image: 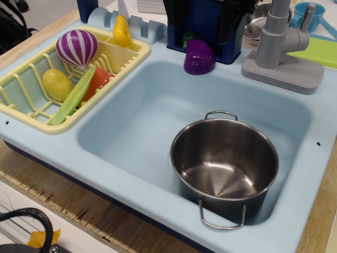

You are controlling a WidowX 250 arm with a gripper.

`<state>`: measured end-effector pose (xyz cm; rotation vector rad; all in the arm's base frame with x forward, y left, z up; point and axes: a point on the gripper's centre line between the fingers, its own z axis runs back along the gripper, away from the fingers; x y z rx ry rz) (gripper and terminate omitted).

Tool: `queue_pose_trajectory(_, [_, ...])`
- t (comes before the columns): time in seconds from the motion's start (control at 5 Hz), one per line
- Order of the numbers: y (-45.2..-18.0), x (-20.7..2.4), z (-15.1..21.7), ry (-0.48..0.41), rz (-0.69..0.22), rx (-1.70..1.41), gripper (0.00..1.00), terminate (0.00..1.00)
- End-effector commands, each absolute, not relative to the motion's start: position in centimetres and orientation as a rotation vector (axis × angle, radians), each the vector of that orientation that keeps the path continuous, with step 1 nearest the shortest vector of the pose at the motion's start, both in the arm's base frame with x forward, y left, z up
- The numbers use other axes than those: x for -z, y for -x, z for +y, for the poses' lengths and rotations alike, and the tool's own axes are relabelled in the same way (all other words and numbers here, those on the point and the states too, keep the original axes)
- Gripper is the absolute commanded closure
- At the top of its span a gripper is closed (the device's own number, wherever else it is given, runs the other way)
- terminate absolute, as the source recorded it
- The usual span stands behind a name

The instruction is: Put eggplant into pot or pan

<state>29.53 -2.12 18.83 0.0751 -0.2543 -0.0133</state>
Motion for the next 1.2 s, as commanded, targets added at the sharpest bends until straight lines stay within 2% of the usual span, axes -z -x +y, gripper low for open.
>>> queue_pose_trajectory(0.0, [-29.5, -18.8, -2.1, -0.075, -0.254, 0.013, 0.00, 0.00])
queue_pose_trajectory(0.8, [-31.1, -14.6, -0.4, -0.027, -0.264, -0.078, 0.00, 0.00])
queue_pose_trajectory(1.0, [-31.8, -14.0, -0.2, -0.019, -0.299, -0.060, 0.00, 0.00])
